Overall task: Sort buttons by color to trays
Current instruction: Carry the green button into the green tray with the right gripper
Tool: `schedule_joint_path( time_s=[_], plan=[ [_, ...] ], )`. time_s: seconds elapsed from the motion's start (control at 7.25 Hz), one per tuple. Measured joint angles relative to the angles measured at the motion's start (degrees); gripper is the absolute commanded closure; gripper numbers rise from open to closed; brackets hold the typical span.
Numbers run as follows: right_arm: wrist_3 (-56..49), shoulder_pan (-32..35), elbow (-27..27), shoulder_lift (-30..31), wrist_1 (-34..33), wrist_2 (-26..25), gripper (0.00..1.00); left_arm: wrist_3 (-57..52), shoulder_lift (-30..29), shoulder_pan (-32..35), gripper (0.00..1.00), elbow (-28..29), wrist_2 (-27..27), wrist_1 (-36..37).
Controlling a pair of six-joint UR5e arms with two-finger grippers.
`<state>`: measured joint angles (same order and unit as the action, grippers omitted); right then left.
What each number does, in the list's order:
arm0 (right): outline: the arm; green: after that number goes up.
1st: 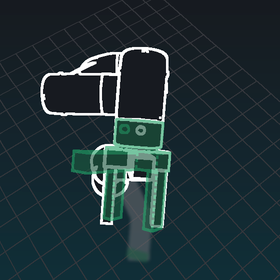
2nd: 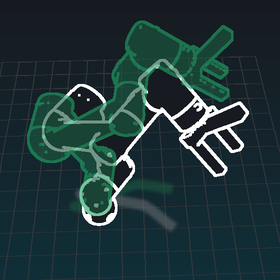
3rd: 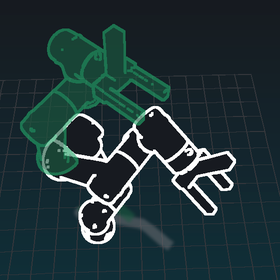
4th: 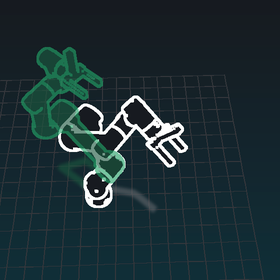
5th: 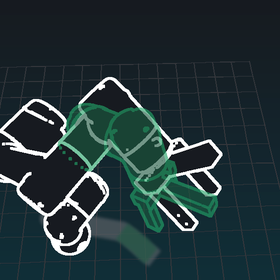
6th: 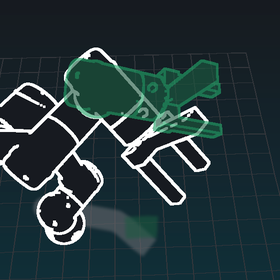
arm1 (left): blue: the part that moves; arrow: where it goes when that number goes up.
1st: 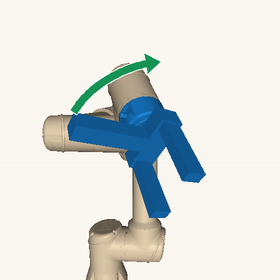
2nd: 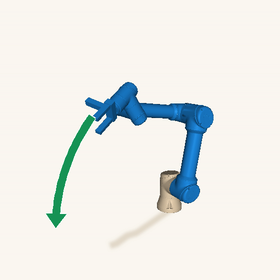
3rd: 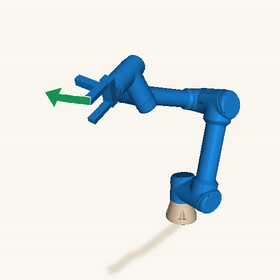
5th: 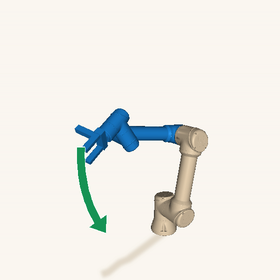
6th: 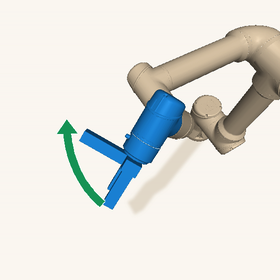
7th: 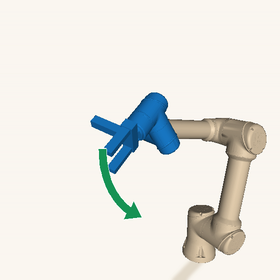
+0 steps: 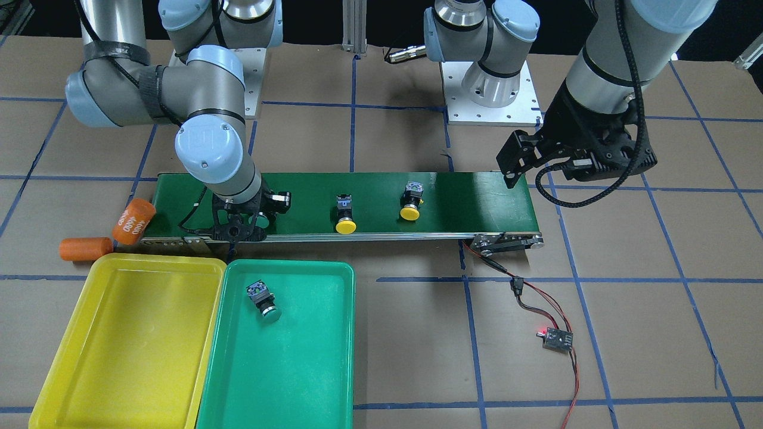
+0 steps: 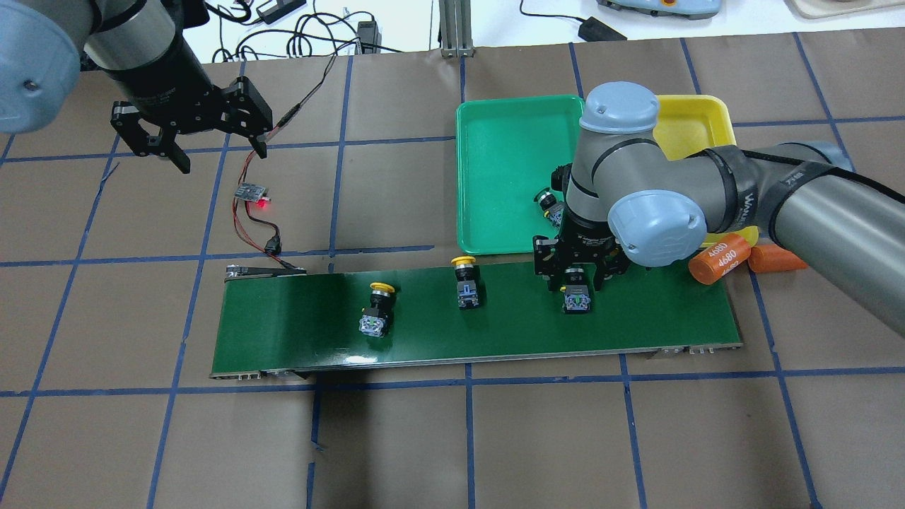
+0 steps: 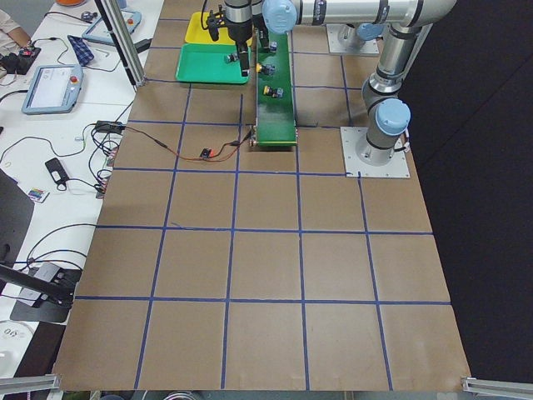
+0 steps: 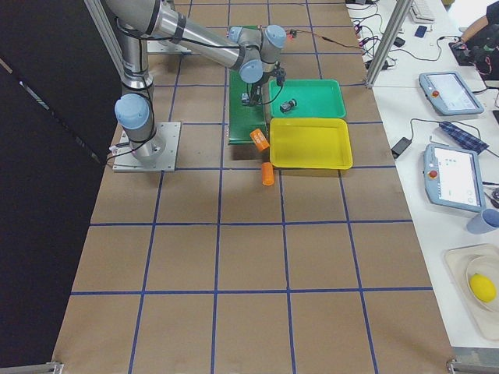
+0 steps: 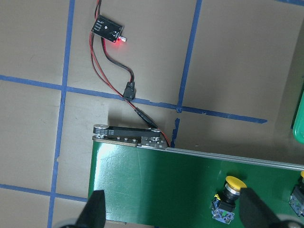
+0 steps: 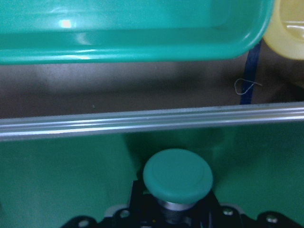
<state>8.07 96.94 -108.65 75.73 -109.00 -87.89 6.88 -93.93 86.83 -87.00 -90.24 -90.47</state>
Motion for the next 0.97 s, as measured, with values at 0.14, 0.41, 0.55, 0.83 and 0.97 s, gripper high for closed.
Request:
schedule_joint_path(
  time_s=[0.14,0.41,0.55,0.83,0.97],
  plan=[
    [0.0,0.0,0.5,0.2,-0.3,-0.6,1.00,-0.1,0.2,0.0,0.00,-0.2,0.0,-0.4],
    [0.1,0.2,4.7,0.3,-2.5,-0.1,1.00,-0.1,0.2,0.1,0.00,0.3,0.1,-1.1],
    [0.0,0.4,7.6,-0.1,-5.0,1.2,1.00,0.0,0.1,0.1,0.00,0.3,0.2,-1.2],
    [-0.1,1.0,10.3,-3.0,-12.1,5.2,0.94,0.1,0.1,0.1,0.00,0.3,0.3,-1.2],
    [-0.2,1.6,10.8,-5.0,-15.1,7.0,0.32,0.1,0.1,0.0,0.00,0.3,0.4,-1.2]
  ],
)
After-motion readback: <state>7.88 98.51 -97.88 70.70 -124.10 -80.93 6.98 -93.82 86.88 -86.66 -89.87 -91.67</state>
